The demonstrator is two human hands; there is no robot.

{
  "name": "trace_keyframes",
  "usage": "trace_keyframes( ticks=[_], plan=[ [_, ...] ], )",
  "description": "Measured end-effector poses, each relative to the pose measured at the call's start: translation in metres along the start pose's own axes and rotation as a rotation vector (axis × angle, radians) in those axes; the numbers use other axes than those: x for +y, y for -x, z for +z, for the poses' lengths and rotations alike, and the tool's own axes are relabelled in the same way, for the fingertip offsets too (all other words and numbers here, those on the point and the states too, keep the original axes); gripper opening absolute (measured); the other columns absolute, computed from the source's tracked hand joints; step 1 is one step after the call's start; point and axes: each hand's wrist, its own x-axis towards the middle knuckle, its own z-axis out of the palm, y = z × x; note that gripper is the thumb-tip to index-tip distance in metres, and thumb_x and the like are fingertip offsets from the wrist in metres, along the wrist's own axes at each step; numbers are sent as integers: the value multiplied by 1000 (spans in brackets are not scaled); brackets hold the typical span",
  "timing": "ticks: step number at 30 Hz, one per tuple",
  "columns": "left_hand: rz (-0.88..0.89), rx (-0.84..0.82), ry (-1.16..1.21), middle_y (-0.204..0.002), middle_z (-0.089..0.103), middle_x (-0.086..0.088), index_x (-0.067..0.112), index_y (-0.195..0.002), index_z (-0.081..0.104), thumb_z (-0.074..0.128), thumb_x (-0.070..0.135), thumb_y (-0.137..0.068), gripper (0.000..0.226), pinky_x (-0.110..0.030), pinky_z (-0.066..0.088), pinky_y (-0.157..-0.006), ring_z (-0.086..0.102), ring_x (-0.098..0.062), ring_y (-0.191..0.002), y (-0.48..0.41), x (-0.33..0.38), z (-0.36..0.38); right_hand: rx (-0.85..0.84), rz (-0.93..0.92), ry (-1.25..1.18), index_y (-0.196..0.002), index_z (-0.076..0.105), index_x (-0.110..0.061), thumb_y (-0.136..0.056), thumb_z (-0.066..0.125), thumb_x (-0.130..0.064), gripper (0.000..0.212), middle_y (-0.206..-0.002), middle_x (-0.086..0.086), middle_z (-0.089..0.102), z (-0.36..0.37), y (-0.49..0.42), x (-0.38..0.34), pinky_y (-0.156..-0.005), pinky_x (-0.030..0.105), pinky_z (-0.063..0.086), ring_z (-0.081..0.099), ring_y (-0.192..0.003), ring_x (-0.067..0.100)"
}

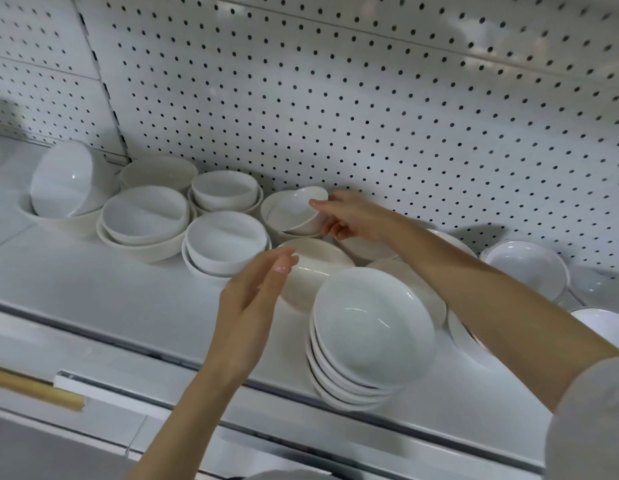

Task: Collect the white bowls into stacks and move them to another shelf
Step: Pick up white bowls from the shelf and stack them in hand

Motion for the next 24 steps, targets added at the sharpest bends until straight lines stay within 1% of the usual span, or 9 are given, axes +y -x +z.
trace_keyframes(
  ticks=[2, 4, 8, 14, 16, 19, 20, 22, 24],
  plan=[
    [-1, 10, -52, -113, 69, 15, 28, -116, 66, 47, 57, -83, 47, -9, 42, -90, 57, 5, -112, 0, -2, 0, 20, 6, -7, -94, 56, -13, -92, 61, -31, 19, -73, 10, 63, 1, -2, -1, -50, 22, 45, 59, -57, 15],
    [-11, 13, -85, -116, 67, 18, 27, -119, 66, 45, 51, -87, 45, 1, 37, -84, 53, 13, -111, 0, -4, 0, 32, 14, -16, -96, 57, -11, -92, 60, -25, 15, -74, 9, 63, 2, -3, -2, -53, 22, 46, 61, -57, 15],
    [-33, -5, -100, -117, 62, 25, 28, -121, 64, 44, 54, -92, 44, 6, 33, -80, 48, 24, -108, 0, -7, 0, 50, 21, -51, -89, 57, -12, -93, 57, -17, 6, -69, 7, 63, 4, -2, -2, -52, 21, 47, 62, -58, 16],
    [-58, -19, -111, -121, 61, 24, 28, -123, 63, 39, 56, -85, 53, 6, 32, -80, 46, 25, -108, 2, -12, -1, 40, 28, -141, -96, 55, -9, -93, 54, -10, 4, -70, 10, 61, 2, 3, -1, -47, 19, 45, 61, -60, 18],
    [-55, -15, -107, -121, 60, 25, 30, -123, 62, 37, 56, -82, 56, 6, 32, -81, 46, 25, -108, 2, -10, -2, 33, 10, -186, -102, 54, -8, -93, 54, -9, 9, -71, 10, 59, -1, 9, -4, -46, 18, 46, 60, -61, 18],
    [-30, -18, -100, -112, 63, 32, 39, -116, 61, 37, 53, -84, 42, 5, 33, -81, 48, 24, -108, 1, -2, -3, 27, -34, -254, -106, 54, -9, -93, 55, -9, 13, -71, 9, 58, -8, 23, -8, -48, 19, 47, 62, -57, 15],
    [-17, -17, -99, -109, 64, 34, 42, -112, 60, 37, 51, -87, 35, 4, 34, -81, 50, 22, -108, 0, 2, -4, 27, -47, -270, -105, 54, -8, -93, 55, -8, 12, -70, 9, 59, -11, 29, -10, -48, 19, 47, 63, -56, 14],
    [20, 7, -82, -111, 63, 34, 43, -112, 60, 43, 51, -95, 25, 0, 37, -85, 53, 15, -111, -3, 7, -5, 34, -73, -300, -104, 57, -9, -93, 55, -8, 11, -68, 8, 62, -17, 44, -16, -50, 19, 48, 64, -56, 14],
    [79, 73, -22, -114, 65, 24, 38, -116, 60, 46, 50, -92, 30, -12, 41, -93, 55, 4, -116, -6, 13, -6, 40, -105, -324, -106, 60, -11, -94, 54, -9, 14, -67, 7, 64, -22, 62, -22, -50, 19, 48, 65, -58, 15]
  ],
)
